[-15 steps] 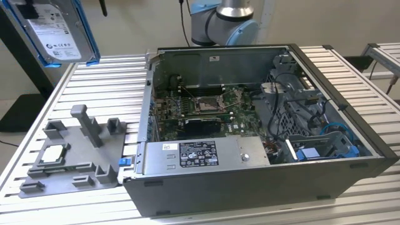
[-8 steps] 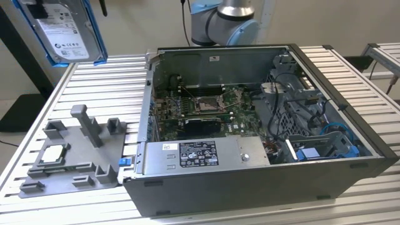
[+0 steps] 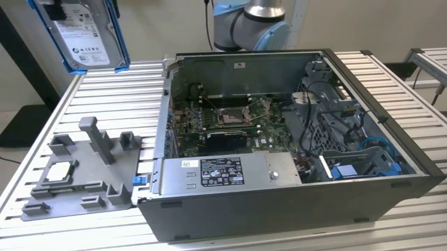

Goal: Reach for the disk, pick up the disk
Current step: 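Pick up the disk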

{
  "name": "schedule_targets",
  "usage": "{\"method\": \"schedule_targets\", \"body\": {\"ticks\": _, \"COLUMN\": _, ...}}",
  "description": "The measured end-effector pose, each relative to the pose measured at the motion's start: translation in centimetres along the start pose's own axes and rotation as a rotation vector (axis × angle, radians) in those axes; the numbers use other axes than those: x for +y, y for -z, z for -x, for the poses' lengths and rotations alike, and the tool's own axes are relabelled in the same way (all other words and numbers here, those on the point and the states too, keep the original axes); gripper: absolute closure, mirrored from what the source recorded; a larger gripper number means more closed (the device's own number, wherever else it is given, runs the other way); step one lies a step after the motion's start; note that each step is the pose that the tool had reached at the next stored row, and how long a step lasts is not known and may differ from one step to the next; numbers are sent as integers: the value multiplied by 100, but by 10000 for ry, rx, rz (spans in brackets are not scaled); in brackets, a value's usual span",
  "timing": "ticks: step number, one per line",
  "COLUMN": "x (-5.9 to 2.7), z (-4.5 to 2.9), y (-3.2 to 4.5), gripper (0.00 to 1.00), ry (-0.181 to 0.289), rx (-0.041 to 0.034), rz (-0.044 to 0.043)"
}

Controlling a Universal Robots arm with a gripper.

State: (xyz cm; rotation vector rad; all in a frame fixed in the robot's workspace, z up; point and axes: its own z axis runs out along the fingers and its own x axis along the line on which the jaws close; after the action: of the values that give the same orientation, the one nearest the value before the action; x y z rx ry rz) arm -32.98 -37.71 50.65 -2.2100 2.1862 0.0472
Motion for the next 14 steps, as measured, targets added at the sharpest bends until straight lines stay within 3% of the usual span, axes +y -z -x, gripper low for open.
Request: {"method": "schedule_targets", "body": {"ticks": 14, "x": -311, "z": -3, "y": 0, "gripper": 100, "ry": 2, "rx": 0, "rz": 1}}
